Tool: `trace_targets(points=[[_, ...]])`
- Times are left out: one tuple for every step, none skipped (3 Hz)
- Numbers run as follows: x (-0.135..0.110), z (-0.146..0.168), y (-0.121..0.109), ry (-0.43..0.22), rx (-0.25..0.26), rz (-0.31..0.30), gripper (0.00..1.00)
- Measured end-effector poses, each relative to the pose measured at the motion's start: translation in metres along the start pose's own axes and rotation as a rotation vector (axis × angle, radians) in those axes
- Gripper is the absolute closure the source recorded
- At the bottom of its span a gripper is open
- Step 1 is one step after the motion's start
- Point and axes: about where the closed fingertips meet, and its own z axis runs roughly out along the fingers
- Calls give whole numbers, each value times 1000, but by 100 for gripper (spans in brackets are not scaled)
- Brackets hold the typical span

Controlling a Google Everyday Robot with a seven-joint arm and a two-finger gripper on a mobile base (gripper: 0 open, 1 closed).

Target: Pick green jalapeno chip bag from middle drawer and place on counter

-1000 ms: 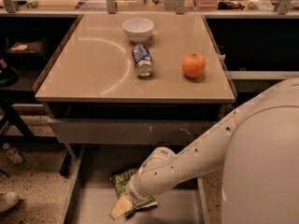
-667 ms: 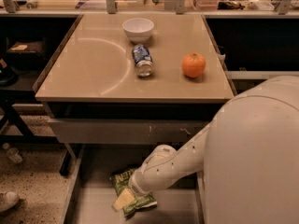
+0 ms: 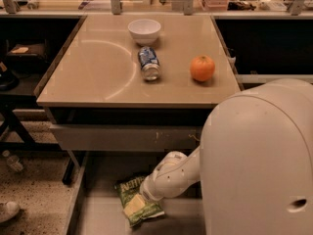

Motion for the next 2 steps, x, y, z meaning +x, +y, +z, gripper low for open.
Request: trace_targets(points=[[10, 19, -11, 16, -6, 31, 0], [14, 34, -34, 15, 13, 75, 0]])
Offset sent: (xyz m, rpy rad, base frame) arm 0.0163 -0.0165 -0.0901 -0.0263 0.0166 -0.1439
